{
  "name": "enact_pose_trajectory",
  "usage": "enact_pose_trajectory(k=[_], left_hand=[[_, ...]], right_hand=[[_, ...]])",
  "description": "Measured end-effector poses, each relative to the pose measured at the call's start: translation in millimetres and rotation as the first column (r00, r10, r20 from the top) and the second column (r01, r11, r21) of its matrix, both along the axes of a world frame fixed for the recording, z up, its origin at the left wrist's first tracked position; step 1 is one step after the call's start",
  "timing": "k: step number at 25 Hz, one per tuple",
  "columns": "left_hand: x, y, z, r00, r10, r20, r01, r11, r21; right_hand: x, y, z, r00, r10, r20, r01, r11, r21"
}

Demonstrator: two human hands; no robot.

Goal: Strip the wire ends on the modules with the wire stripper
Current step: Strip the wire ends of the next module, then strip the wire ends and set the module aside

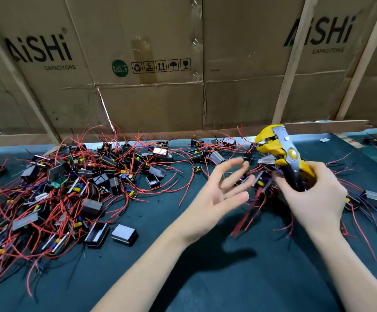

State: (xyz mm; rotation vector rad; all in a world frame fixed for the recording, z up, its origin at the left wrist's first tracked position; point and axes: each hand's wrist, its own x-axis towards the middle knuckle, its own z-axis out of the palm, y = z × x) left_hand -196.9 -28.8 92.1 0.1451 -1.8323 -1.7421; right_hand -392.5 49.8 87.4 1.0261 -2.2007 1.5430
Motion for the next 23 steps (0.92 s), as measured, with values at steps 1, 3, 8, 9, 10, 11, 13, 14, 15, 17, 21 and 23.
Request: enact_pose_trajectory(k=[1, 3, 8, 9, 10, 11, 13, 14, 15, 17, 21, 23], left_hand=[[1, -4, 0, 0.999, -0.013, 0.050, 0.010, 0.999, 0.047], [13, -19, 1, 0.970, 0.203, 0.134, -0.204, 0.979, -0.006], [88, -66, 14, 0.331, 0.939, -0.093, -0.942, 0.324, -0.083], [104, -73, 15, 0.158, 0.980, -0.122, -0.986, 0.149, -0.074], [118, -78, 14, 0.031, 0.992, -0.125, -0.997, 0.023, -0.068], [128, -83, 12, -0.043, 0.994, -0.099, -0.995, -0.053, -0.090], [139, -89, 6, -0.078, 0.997, -0.001, -0.967, -0.076, -0.242], [140, -91, 1, -0.059, 0.997, 0.054, -0.940, -0.037, -0.341], [137, -91, -3, -0.032, 0.994, 0.105, -0.901, 0.017, -0.434], [130, -90, -8, -0.015, 0.984, 0.179, -0.809, 0.093, -0.580], [129, -91, -11, -0.069, 0.977, 0.204, -0.649, 0.111, -0.752], [132, -94, -15, -0.086, 0.959, 0.269, -0.533, 0.184, -0.826]], right_hand=[[-2, 0, 1, 0.999, 0.005, 0.034, -0.004, 1.000, -0.030], [-5, 2, 2, 0.994, 0.042, 0.098, -0.032, 0.995, -0.098], [-2, 3, 11, 0.768, 0.571, 0.289, -0.440, 0.799, -0.410], [0, 4, 13, 0.623, 0.719, 0.308, -0.553, 0.683, -0.477], [2, 6, 13, 0.456, 0.825, 0.334, -0.639, 0.564, -0.523], [3, 7, 14, 0.286, 0.880, 0.380, -0.696, 0.463, -0.548], [5, 10, 14, 0.065, 0.860, 0.506, -0.777, 0.362, -0.514], [6, 10, 13, 0.058, 0.826, 0.560, -0.814, 0.364, -0.453], [7, 9, 10, 0.120, 0.796, 0.593, -0.840, 0.400, -0.366], [12, 6, 7, 0.358, 0.727, 0.585, -0.818, 0.547, -0.179], [17, -3, -2, 0.535, 0.600, 0.594, -0.645, 0.745, -0.172], [18, -6, -4, 0.541, 0.576, 0.613, -0.576, 0.785, -0.230]])
